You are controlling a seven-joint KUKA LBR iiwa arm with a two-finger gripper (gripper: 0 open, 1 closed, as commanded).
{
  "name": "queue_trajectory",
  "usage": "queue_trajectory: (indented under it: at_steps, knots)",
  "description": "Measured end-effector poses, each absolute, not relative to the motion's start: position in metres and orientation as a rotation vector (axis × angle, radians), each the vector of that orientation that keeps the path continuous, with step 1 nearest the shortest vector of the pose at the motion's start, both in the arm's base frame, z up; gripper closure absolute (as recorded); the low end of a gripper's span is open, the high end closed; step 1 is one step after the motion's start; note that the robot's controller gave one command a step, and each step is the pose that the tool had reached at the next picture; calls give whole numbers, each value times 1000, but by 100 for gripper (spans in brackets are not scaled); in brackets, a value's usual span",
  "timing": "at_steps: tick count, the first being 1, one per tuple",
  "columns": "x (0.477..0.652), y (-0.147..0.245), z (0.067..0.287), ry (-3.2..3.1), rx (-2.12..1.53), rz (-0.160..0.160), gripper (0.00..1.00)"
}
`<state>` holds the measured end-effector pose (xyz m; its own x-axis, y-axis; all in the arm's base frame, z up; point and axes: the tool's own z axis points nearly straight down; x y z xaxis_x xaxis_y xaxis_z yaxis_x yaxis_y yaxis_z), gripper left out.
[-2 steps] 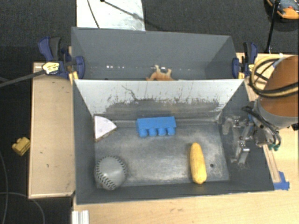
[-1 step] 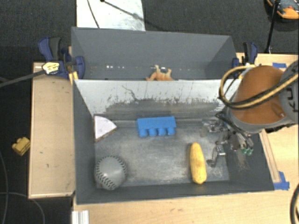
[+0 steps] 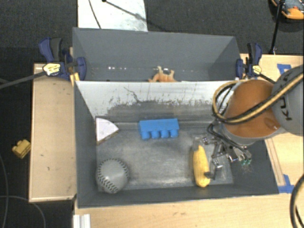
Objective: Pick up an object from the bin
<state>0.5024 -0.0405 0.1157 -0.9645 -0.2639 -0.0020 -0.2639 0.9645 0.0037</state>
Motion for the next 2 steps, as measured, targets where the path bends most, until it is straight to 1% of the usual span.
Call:
queue_trajectory:
  at_steps: [1, 2]
  knots:
    - [497, -48, 74, 3123, -96, 0, 100]
    - [494, -49, 72, 3133, -101, -3, 0]
